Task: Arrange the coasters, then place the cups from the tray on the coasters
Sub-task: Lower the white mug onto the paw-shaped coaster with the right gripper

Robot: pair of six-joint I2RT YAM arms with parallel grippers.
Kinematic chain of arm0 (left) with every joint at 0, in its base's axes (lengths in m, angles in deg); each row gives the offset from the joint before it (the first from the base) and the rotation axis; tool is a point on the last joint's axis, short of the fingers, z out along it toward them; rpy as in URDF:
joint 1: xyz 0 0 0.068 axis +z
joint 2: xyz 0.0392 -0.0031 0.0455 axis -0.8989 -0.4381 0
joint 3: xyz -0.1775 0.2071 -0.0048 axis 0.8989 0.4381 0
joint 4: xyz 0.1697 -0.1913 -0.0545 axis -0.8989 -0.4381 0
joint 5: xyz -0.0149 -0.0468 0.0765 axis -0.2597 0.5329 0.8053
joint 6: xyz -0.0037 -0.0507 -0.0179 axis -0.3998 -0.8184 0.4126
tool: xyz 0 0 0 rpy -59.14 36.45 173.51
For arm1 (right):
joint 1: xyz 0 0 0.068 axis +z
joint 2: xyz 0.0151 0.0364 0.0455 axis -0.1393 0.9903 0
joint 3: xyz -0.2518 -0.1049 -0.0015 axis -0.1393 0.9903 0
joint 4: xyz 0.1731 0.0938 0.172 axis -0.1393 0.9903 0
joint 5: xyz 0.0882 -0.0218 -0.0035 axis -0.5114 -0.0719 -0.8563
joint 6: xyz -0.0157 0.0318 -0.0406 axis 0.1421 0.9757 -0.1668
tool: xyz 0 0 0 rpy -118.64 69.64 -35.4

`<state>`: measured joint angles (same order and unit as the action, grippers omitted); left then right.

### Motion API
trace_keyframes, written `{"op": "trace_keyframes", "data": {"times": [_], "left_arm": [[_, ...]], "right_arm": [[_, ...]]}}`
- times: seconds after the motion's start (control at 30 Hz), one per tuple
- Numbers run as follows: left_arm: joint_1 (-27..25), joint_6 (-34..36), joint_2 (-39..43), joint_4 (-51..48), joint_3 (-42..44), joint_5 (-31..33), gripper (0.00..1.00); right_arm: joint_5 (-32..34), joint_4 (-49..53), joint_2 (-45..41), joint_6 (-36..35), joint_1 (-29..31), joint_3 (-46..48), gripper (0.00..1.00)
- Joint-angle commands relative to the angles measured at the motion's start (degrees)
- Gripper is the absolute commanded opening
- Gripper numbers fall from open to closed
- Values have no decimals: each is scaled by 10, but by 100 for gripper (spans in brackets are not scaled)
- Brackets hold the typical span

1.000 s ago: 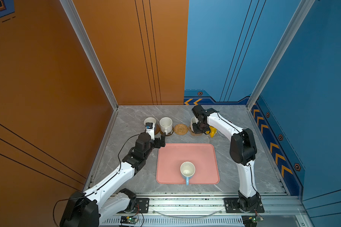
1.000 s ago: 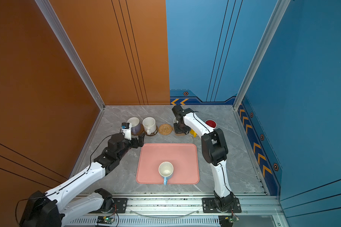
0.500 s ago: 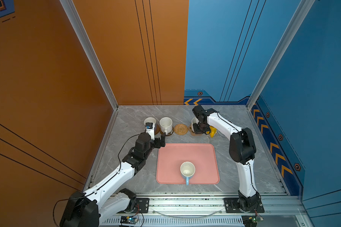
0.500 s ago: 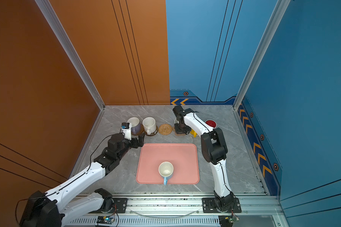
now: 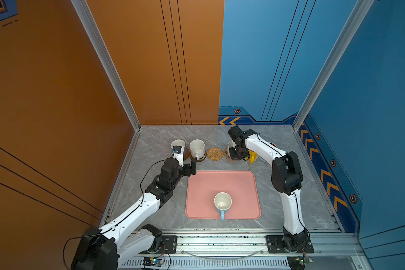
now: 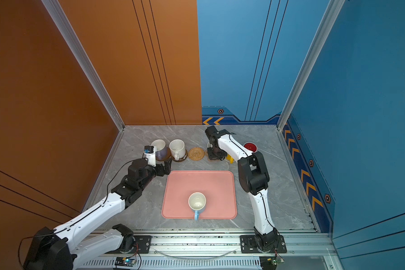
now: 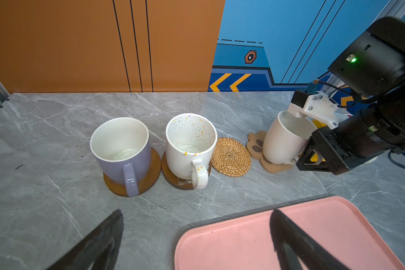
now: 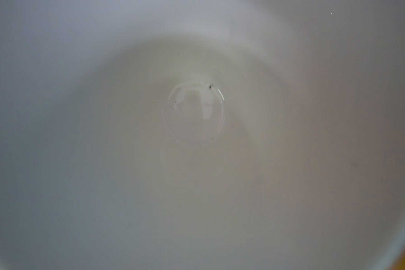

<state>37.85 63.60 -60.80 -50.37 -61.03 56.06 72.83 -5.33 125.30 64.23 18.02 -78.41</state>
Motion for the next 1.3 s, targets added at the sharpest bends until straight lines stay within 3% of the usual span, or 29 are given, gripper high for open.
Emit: {"op": "trace_keyframes", "data": {"times": [0.0, 0.8, 1.27], "left_arm": [[7, -4, 11, -5, 11, -8, 98], [8, -4, 15, -7, 13, -5, 98], [9, -4, 18, -9, 13, -6, 98]], "right_arm": [[19, 0, -6, -6, -6, -24, 0], [21, 1, 6, 0, -9, -35, 0], [19, 5, 8, -1, -8, -33, 8]]}}
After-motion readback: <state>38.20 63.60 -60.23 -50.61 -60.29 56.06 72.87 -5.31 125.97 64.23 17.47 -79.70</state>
